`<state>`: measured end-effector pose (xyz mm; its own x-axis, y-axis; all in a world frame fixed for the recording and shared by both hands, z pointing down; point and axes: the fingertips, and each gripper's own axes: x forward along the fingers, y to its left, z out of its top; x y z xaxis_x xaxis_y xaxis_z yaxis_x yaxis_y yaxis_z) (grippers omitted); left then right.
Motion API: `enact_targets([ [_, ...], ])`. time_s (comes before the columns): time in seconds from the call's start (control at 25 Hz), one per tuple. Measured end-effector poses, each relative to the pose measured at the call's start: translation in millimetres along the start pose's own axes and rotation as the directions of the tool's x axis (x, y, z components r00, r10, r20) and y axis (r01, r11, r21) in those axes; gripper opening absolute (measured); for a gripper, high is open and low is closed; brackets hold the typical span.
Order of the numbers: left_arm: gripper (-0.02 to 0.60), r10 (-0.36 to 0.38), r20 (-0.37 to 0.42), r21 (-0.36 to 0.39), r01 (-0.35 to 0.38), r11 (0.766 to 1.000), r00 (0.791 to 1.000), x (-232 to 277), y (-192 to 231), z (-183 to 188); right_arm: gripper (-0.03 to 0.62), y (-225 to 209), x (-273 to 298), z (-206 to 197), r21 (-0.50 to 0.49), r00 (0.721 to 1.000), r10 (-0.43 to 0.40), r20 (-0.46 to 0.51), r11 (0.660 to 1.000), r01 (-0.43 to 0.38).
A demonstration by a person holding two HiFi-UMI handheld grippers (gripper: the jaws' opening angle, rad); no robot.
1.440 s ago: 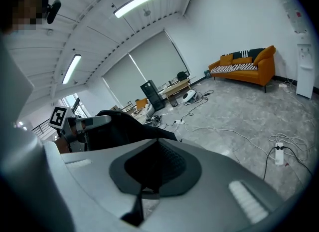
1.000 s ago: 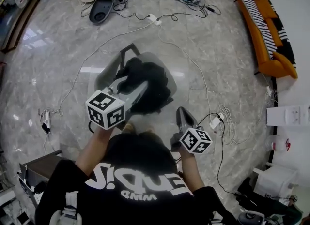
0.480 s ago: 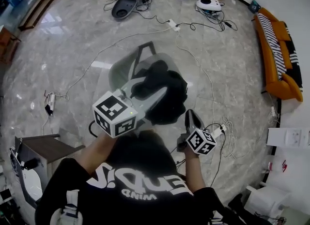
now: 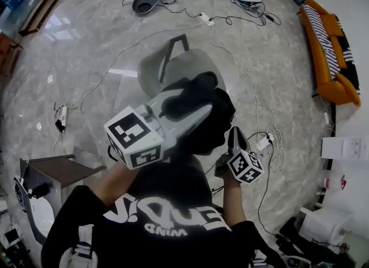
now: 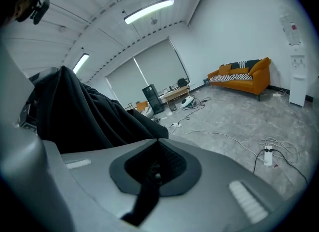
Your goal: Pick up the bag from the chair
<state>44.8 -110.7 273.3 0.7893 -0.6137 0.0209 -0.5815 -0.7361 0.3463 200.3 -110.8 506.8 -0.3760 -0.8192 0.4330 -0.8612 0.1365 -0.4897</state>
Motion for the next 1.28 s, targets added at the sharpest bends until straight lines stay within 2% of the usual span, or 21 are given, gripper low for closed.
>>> enact_targets([
  [0.4,0.101,-0.013,-0.056,0.039,0.016,0.999,0.998,-83,-54,-38,0.000,50,-74,-62,-0.018,1.000,0.011,0.021,1.000,-0.011],
  [0.64,0.100,0.000,-0.053,0.043,0.003,0.999,0.999,-116,-73,-51,0.000,61,-104,-90,-0.034,1.000,0.026,0.003,0.999,-0.026],
  [0.96,0.100,0.073,-0.033,0.017,-0.073,0.997,0.997,-169,-80,-69,0.000,88,-126,-115,-0.071,0.997,0.070,-0.009,0.995,-0.071],
  [1.28,0.100,0.165,-0.042,0.019,-0.165,0.986,0.985,-213,-72,-92,0.000,120,-132,-133,-0.112,0.991,0.134,-0.029,0.984,-0.137],
])
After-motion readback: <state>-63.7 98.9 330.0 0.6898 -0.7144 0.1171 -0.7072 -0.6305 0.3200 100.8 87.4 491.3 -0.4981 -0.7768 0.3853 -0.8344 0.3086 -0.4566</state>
